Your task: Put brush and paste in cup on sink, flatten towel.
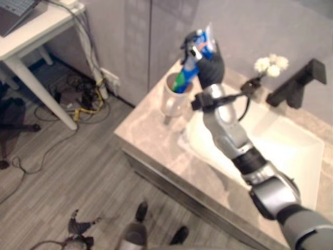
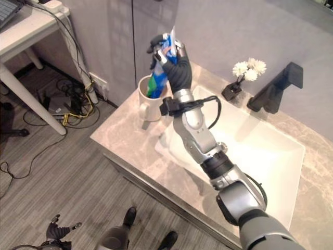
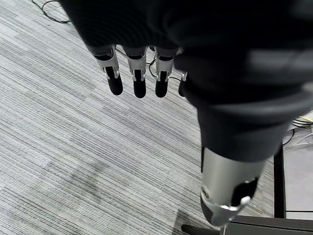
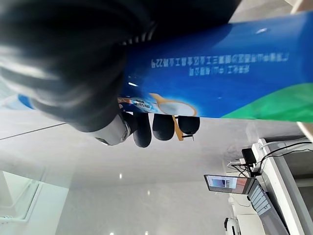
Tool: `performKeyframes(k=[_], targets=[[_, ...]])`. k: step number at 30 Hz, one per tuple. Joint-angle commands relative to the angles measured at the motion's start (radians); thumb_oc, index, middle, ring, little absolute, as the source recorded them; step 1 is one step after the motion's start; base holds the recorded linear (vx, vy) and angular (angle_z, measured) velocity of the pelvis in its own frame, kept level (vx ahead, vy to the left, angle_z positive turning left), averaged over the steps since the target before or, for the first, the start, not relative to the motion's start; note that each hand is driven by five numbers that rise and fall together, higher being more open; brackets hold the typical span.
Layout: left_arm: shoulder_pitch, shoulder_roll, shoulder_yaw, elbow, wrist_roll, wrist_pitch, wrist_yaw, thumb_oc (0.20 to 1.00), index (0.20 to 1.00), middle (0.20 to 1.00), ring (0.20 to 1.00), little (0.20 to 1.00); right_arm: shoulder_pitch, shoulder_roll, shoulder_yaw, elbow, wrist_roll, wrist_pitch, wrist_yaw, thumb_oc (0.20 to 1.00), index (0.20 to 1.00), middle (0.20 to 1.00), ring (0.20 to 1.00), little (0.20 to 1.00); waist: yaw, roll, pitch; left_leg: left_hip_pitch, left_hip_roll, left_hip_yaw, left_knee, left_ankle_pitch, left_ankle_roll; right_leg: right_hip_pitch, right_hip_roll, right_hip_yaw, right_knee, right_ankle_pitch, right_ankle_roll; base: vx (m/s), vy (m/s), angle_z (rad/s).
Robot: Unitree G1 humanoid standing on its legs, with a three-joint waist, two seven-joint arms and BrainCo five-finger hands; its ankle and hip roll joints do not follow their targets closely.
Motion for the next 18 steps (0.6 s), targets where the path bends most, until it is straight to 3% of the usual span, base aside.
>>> performKeyframes(k=[1,2,11,18], targets=[[-0.017,0.055,-0.044,0.025,-0.009,-0.032,0.030,1.000,1.000,1.000,1.000,1.000,-0.125,-0.031,0.027,-0.020,-0.037,-0.054,0.004,0.583,0.583,0.583,0.583,0.583,0.019,-0.001,-0.030,-0.003,0.020,-0.039,0.011,-0.084,0.030,0.030,-0.060,-0.017,0.005,0.026,0.038,0.00,0.000,0.00],[-0.021,0.052,-0.045,0.033,-0.014,-0.034,0.034,1.000,1.000,1.000,1.000,1.000,-0.128,-0.030,0.030,-0.012,-0.041,-0.053,0.000,1.000,1.000,1.000,1.000,1.000,0.015,0.000,-0.031,-0.001,0.021,-0.035,0.011,-0.086,0.030,0.030,-0.060,-0.014,0.005,0.027,0.037,0.00,0.000,0.00],[-0.015,0.047,-0.065,0.017,-0.015,-0.036,0.024,1.000,1.000,1.000,1.000,1.000,-0.132,-0.038,0.045,-0.020,-0.075,-0.042,-0.003,1.000,1.000,1.000,1.000,1.000,0.000,0.015,-0.036,0.012,0.027,-0.022,0.011,-0.088,0.030,0.033,-0.058,-0.002,0.005,0.026,0.036,0.00,-0.003,-0.01],[-0.001,0.055,-0.108,-0.086,-0.004,-0.052,-0.015,1.000,1.000,1.000,1.000,1.000,-0.113,-0.057,-0.009,-0.071,-0.177,-0.039,-0.045,1.000,1.000,1.000,1.000,1.000,-0.017,0.044,-0.055,0.025,0.029,-0.011,0.011,-0.088,0.030,0.043,-0.061,0.002,0.005,0.024,0.038,-0.03,-0.014,-0.09]])
